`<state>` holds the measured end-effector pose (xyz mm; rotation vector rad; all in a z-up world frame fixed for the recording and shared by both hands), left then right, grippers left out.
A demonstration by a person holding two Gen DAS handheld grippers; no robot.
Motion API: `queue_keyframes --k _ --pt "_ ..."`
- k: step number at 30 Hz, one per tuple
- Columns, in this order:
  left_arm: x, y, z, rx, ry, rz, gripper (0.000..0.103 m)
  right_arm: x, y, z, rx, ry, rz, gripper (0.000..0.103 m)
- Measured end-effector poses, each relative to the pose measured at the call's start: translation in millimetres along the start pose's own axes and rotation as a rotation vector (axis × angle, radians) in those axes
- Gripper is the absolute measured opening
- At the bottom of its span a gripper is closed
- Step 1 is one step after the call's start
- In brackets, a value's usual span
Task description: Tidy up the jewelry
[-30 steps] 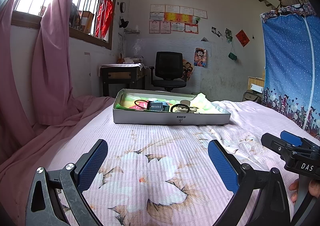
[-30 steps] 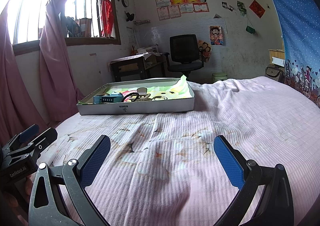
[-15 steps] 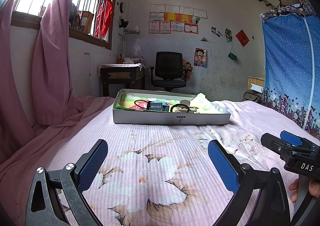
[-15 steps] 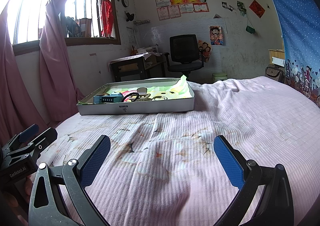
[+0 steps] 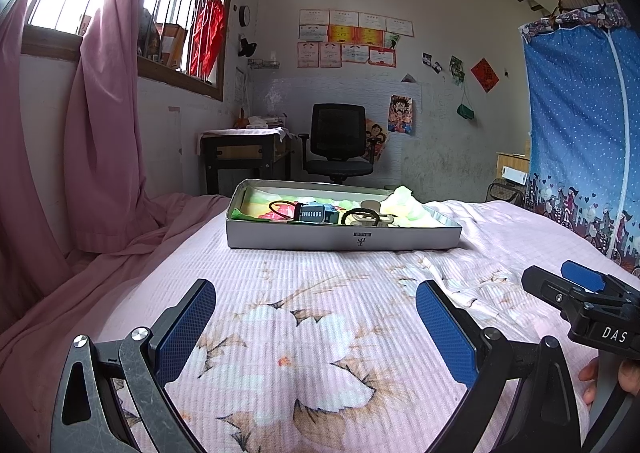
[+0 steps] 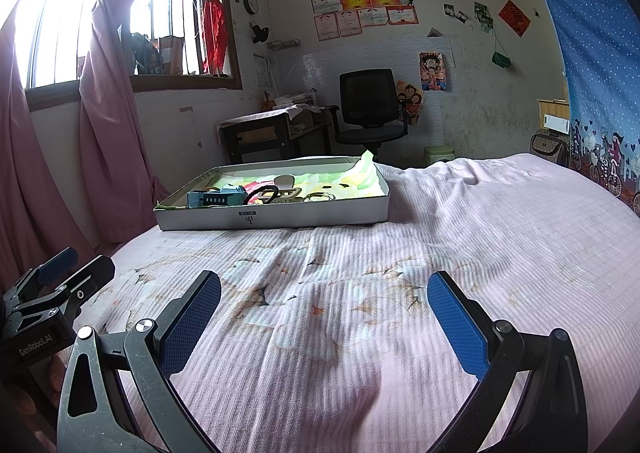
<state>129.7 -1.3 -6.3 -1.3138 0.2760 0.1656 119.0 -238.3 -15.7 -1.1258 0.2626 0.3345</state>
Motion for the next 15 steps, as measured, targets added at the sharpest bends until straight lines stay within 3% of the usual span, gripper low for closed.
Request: queue_keyframes --k 15 --pt "0.6 0.6 2.3 0.001 -0.005 0.004 0.101 -0.4 0.2 0.4 0.000 0.000 0.000 0.102"
Point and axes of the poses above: each gripper's, at about its wrist camera, not at the fingertips, and x roughly the way its jaws point, z to its left, y to its underside, the point moved 6 cm from there along x, roughly the way its jaws point, and after that the axes turned 15 degrees about x, right-handed, at the moved point
